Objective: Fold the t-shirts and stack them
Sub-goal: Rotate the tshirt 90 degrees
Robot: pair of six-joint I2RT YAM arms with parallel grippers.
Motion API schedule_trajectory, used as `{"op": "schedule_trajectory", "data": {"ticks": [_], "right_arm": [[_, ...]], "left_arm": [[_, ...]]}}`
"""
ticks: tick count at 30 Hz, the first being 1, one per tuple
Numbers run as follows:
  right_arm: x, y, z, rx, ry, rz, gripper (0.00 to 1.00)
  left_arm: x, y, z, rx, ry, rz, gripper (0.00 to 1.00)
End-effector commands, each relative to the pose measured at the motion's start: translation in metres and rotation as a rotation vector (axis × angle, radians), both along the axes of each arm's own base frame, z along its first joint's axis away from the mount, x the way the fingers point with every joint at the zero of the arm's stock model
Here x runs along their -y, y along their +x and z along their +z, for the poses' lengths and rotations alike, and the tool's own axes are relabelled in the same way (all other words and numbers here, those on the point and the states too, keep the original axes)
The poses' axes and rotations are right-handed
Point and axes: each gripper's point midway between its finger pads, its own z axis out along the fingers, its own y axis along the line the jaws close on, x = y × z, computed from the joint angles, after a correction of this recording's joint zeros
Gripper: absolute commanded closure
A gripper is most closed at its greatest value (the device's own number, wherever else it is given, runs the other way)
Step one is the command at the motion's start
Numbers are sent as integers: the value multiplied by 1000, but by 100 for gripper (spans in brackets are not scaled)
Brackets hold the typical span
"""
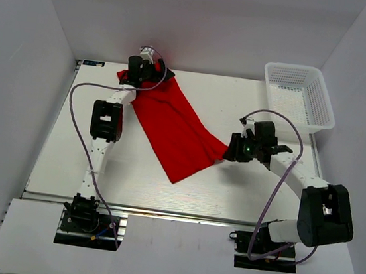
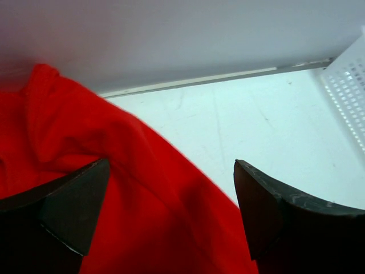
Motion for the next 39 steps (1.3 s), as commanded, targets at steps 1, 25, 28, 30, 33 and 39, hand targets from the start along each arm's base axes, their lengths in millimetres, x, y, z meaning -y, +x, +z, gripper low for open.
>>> {"op": "schedule_trajectory", "data": {"ticks": [1,25,28,30,33,39], "right_arm": [[-19,20,31,109,72,80,55],[-84,37,-48,-105,13,132,10],[-89,20,-54,-134,8,147,10],[-93,4,-60,-158,-11,152,10],[-92,-31,-72,-219,-43,178,10],[-99,-91,-77,-285,-64,292,10]], "left_arm": [[15,-4,88,147,-54,-50,1],[-60,-125,9,-353,302,238,1],[-59,-117,-18,-398,314,233,1],[-64,-117,-34,-423,334,254,1],[-67,-105,-38,-426,347,275,1],[-33,-72,-64,-384,277,105,1]]}}
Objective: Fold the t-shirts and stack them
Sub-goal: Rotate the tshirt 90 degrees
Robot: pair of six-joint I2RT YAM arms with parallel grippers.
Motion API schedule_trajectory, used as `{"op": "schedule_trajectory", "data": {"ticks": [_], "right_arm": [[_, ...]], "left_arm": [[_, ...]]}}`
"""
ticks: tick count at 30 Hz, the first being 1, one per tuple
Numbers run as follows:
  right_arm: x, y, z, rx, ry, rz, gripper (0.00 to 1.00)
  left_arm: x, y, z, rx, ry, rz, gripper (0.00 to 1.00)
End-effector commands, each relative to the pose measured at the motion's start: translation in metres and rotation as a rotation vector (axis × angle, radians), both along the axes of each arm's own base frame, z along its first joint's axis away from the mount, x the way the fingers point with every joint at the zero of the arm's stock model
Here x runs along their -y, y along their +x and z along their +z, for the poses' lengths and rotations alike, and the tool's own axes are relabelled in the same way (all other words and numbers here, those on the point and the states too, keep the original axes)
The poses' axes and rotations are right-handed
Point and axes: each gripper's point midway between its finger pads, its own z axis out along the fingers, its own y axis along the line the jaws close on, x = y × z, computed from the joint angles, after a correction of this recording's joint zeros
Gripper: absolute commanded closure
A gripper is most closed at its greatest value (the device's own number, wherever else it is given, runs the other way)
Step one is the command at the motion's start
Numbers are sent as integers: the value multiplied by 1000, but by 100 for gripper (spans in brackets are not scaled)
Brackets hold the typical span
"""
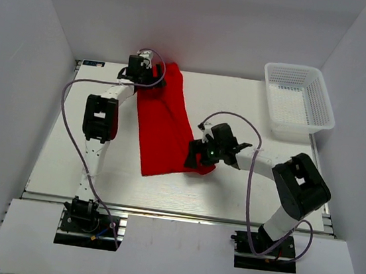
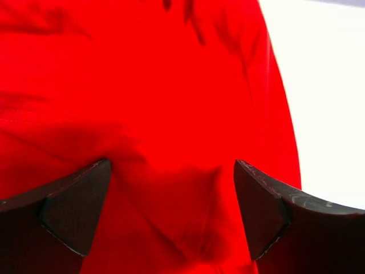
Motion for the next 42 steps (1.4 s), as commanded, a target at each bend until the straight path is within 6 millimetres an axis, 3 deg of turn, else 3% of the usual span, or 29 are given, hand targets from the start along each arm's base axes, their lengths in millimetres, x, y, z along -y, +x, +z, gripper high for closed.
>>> {"op": "schedule_trajectory", "data": {"ticks": [1,2,3,7,9,13,14,17,18,20,21,22,23,25,26,27,29,30,31,32,33,34,35,36,37,41,42], "right_arm": [[19,-78,-35,-217,-134,74,10],[13,-87,-31,-217,-118,117,10],[11,-92,-29,-209,-111,148,10],[-10,-101,0,-138,-23,249,10],[-25,-93,27,-60,61,274,10],[-30,-62,66,81,68,204,10],[-33,-52,77,117,72,183,10],[-27,-44,89,134,43,129,10],[-26,-41,89,131,33,101,10],[-16,-36,89,130,0,32,10],[-11,-35,89,129,-12,5,10],[-6,-35,84,106,-25,-37,10],[2,-31,81,107,-51,-77,10],[17,-27,77,110,-83,-154,10],[23,-26,73,91,-94,-201,10],[29,-25,68,83,-112,-226,10],[35,-24,60,67,-138,-269,11],[40,-23,52,55,-159,-283,19],[41,-23,46,48,-175,-287,24],[42,-21,44,42,-184,-292,26],[42,-19,42,45,-188,-294,26],[41,-17,34,31,-204,-291,26],[39,-15,32,24,-198,-286,27],[38,-14,31,24,-203,-281,30],[36,-10,22,12,-222,-286,32],[31,-6,6,-35,-244,-281,42],[30,-5,1,-48,-252,-280,42]], "left_arm": [[25,-4,-41,-69,-61,-136,1],[38,3,-28,-23,-109,-200,1],[46,6,-35,-12,-142,-234,1],[73,7,-9,92,-302,-352,1],[76,10,5,126,-313,-363,1],[71,11,38,157,-287,-340,1],[69,12,63,198,-273,-337,1],[64,11,104,255,-241,-326,1],[63,5,131,272,-240,-328,1],[61,-1,161,309,-216,-342,1],[59,-6,172,297,-200,-337,1],[55,-14,205,344,-178,-336,1],[54,-20,220,357,-171,-340,1],[43,-37,221,295,-127,-300,1],[36,-52,250,326,-91,-287,1],[22,-60,238,269,-51,-213,1],[4,-90,232,190,-10,-128,1],[-13,-125,225,158,25,-58,1],[-20,-145,220,148,29,-27,1],[-28,-177,169,64,32,5,1],[-33,-197,164,65,8,52,1],[-36,-226,194,159,-27,64,1],[-41,-255,151,101,-33,88,1],[-43,-271,145,96,-72,123,1],[-45,-300,132,80,-106,145,1],[-56,-341,103,-3,-114,230,1],[-56,-351,105,-10,-134,244,1]]}}
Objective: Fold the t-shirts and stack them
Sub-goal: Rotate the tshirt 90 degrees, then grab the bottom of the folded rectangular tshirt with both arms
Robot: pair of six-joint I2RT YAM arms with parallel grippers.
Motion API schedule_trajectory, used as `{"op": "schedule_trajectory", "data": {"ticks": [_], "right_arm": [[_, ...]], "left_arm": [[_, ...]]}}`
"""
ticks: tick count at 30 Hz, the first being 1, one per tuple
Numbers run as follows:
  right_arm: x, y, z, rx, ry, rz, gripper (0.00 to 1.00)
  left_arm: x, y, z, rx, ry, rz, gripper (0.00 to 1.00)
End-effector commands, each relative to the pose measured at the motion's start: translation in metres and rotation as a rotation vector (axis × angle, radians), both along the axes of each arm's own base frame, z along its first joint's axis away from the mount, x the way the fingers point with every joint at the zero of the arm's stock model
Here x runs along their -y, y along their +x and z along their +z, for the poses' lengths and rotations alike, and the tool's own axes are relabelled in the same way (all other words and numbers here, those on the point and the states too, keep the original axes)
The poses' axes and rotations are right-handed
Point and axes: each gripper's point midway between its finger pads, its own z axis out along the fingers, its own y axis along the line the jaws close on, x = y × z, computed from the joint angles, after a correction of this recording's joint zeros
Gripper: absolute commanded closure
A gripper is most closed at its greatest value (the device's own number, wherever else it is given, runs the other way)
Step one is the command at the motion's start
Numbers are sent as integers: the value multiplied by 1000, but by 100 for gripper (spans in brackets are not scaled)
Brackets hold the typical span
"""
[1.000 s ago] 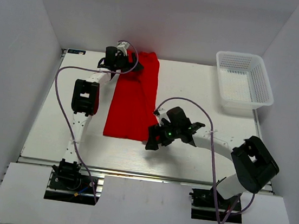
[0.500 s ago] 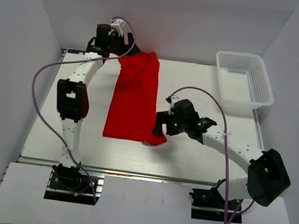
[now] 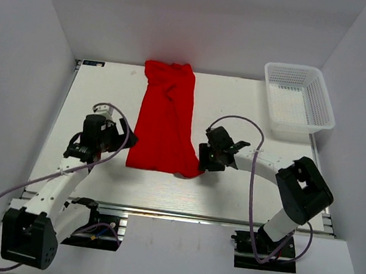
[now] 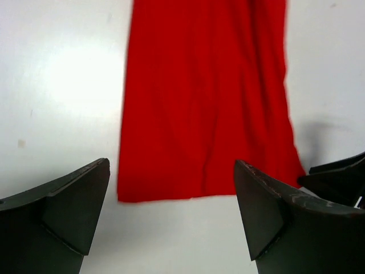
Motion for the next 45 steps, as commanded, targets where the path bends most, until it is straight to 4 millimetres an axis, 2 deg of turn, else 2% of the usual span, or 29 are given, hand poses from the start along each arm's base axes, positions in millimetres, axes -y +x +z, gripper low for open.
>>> {"op": "schedule_trajectory", "data": {"ticks": [1,3,6,7,11,13,14,23,29,38,40,45], "right_arm": [[-13,15,5,9,28,-19,45],[-12,13,-2,-13,16,-32,48],[-11,14,-6,-26,12,-40,60],[-11,12,-7,-28,10,-34,68],[-11,12,-6,-30,3,-30,82],[-19,8,-1,-40,39,0,91],[-19,9,0,-33,42,7,100],[-47,21,49,83,119,141,100],[-73,16,85,154,168,237,100],[-121,-11,104,181,206,405,100],[-132,-13,114,212,220,432,100],[-163,-15,119,265,223,498,100]], "left_arm": [[-8,-12,12,11,-59,116,1],[-12,-20,15,20,-54,128,1],[-19,-25,22,32,-47,169,1],[-19,-27,24,29,-46,169,1],[-20,-30,40,49,-51,168,1],[-20,-32,41,50,-51,168,1],[-20,-33,43,60,-53,168,1],[-20,-34,42,60,-53,168,1],[-21,-36,43,62,-54,168,1],[-19,-41,50,68,-61,159,1],[-20,-43,50,59,-51,154,1],[-19,-47,52,43,-52,147,1]]}}
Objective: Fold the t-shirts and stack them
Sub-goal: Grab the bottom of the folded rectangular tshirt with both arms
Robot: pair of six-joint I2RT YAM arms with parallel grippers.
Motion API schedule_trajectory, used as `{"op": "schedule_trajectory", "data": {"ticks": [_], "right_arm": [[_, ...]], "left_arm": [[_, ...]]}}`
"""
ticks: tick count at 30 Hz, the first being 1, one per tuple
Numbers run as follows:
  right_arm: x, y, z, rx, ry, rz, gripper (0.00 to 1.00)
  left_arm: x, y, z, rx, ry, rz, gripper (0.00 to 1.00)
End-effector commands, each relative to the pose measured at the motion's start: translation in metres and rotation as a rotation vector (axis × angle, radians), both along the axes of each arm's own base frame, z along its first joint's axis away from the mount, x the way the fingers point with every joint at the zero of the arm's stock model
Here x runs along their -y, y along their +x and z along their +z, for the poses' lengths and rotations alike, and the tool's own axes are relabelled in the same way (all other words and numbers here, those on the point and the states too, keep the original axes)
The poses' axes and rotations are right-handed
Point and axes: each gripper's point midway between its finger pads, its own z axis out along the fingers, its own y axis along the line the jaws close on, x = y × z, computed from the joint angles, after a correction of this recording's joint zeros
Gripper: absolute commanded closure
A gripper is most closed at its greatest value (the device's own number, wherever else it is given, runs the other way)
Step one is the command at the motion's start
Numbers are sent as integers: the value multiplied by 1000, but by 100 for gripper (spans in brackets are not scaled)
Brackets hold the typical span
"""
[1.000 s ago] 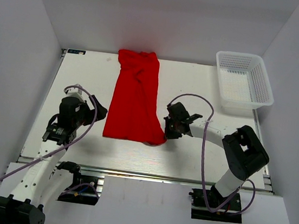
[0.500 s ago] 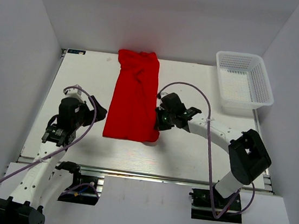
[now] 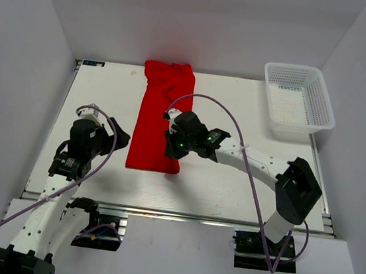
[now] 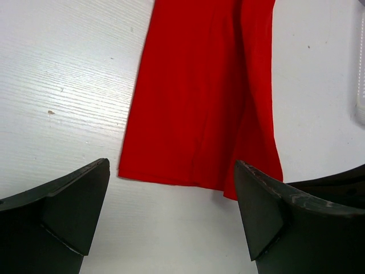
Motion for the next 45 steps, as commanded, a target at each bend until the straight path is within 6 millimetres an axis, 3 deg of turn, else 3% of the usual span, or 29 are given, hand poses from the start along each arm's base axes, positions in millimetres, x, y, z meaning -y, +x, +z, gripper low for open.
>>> {"op": "schedule_trajectory", "data": {"ticks": [1,8,9,12,14,19,27,30,32,34,35,36,38,41,43,45], "right_arm": [[-25,6,13,68,23,41,100],[-55,9,14,93,30,62,100],[-58,7,2,81,7,68,100],[-61,17,-1,73,-20,52,100],[-69,13,-12,66,-57,60,100],[-62,9,-44,42,-190,55,100],[-61,-14,-68,6,-272,154,100],[-57,-12,-72,13,-294,134,83],[-64,-13,-58,20,-238,141,67],[-82,-23,-46,-1,-120,215,62],[-90,-23,-22,31,-32,231,55],[-91,-33,-20,9,4,277,53],[-105,-40,15,55,155,335,47],[-102,-46,43,83,258,366,36],[-92,-41,46,95,253,316,29],[-73,-33,42,106,228,253,26]], "left_arm": [[2,-5,14,16,6,-20,1],[-4,-12,19,6,35,-12,1],[-4,-14,17,-3,37,-13,1],[-6,-17,19,-4,42,-5,1],[-7,-17,19,-2,49,-10,1],[-5,-19,13,-21,46,-19,1],[-4,-17,11,-30,45,-31,1],[-4,-16,7,-39,46,-31,1],[-2,-14,7,-38,41,-39,1],[0,-12,9,-26,35,-46,1],[0,-11,7,-37,36,-46,1],[0,-10,9,-28,35,-46,1],[2,-10,7,-39,23,-49,1],[3,-6,5,-36,14,-43,1],[9,0,11,-11,-14,-60,1],[15,4,3,-23,-29,-86,1]]}}
